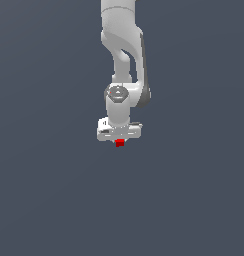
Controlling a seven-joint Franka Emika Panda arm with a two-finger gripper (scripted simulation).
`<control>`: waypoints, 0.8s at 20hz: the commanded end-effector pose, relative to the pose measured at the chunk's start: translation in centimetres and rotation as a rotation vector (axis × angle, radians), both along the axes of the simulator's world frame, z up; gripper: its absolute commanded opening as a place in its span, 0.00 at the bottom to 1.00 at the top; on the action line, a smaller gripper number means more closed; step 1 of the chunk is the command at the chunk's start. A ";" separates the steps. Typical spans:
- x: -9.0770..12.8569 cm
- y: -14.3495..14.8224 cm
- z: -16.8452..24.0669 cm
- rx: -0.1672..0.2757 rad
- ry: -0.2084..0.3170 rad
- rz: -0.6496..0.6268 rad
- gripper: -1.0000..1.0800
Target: Pick up the red cube and move it to a goal position.
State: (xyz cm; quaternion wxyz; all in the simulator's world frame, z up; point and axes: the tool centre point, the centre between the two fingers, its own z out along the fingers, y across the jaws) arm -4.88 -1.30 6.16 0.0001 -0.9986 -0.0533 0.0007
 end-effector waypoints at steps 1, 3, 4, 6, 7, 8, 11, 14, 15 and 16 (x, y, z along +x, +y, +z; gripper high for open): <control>-0.4 -0.1 1.7 0.000 -0.001 0.000 0.00; -0.8 -0.3 3.3 0.000 -0.001 0.000 0.00; -1.0 -0.4 4.2 0.000 -0.001 0.000 0.00; -1.5 -0.5 6.1 0.000 -0.001 0.000 0.00; -1.7 -0.6 7.0 0.000 -0.001 0.000 0.00; -2.0 -0.7 8.0 0.000 -0.001 0.000 0.00; -2.7 -0.9 10.8 0.000 -0.001 0.000 0.00; -3.2 -1.1 13.3 0.000 -0.001 0.000 0.00; -3.4 -1.1 14.0 0.000 -0.001 0.000 0.00; -3.5 -1.2 14.7 0.000 -0.001 0.000 0.00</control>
